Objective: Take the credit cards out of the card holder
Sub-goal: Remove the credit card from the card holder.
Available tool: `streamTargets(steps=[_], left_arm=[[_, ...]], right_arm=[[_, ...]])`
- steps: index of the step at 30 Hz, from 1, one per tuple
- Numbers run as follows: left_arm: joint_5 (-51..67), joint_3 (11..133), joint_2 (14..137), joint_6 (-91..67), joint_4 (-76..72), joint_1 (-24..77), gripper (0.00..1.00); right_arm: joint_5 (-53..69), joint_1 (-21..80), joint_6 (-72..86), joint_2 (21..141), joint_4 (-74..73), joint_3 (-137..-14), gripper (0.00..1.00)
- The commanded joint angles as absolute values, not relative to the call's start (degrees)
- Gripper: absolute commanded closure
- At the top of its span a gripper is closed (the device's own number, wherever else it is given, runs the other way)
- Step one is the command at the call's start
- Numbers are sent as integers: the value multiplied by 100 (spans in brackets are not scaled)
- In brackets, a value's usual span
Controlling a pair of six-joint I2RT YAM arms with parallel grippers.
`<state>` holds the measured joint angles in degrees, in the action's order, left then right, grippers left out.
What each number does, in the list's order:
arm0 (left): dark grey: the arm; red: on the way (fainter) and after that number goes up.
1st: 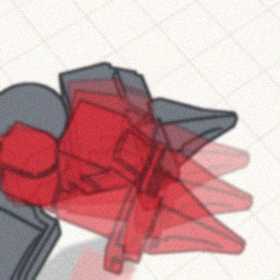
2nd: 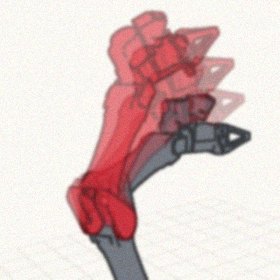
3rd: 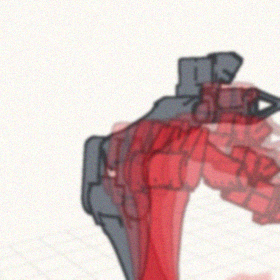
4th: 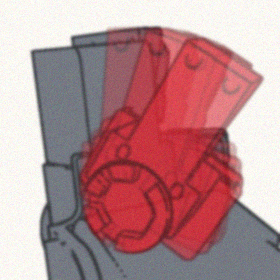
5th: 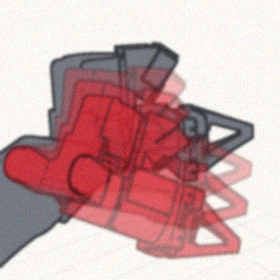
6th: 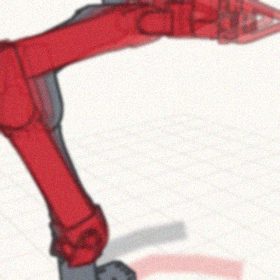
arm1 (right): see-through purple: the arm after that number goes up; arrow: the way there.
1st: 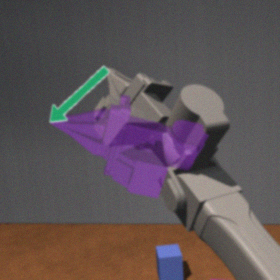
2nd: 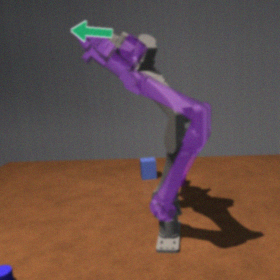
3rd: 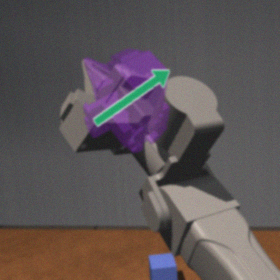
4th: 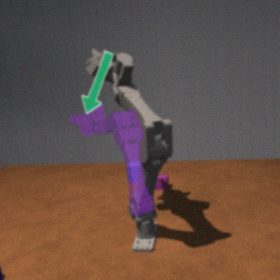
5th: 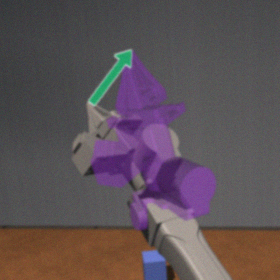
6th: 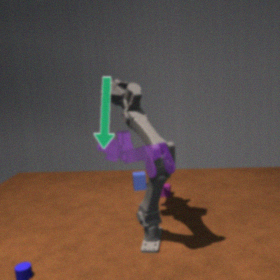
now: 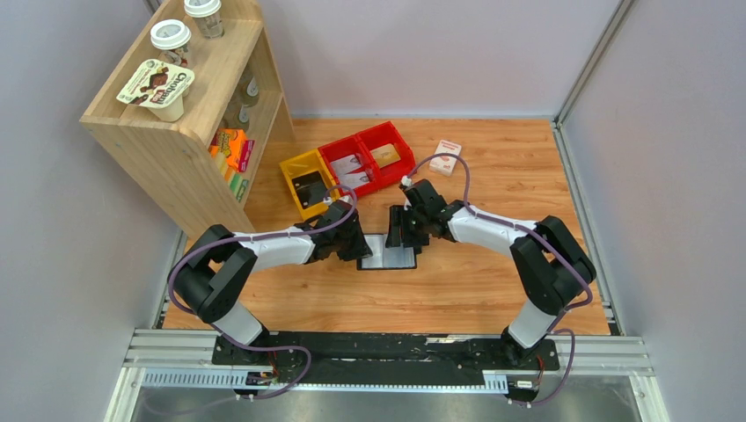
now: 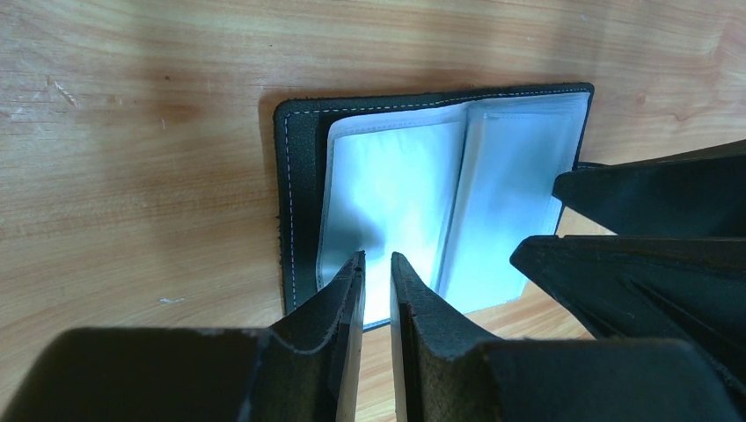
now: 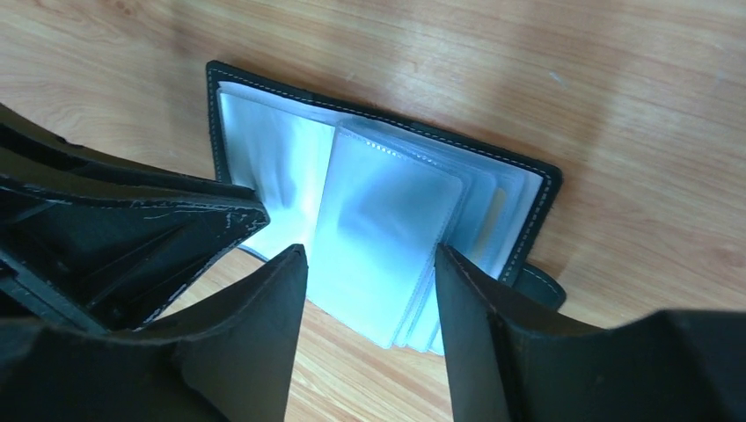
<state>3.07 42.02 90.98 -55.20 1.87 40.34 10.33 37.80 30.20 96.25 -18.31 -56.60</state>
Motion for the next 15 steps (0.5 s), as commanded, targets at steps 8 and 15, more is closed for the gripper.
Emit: streamTargets(steps=[8,15], left_arm=[[422,4070,9088,-5607,114,4017,76],[281,3911,8755,-5704,79,4017,76]], right_arm=[[2249,3858,3322,9571,-924,-5722,54],[2891,3920,3550,9861,-405,-5757,50]])
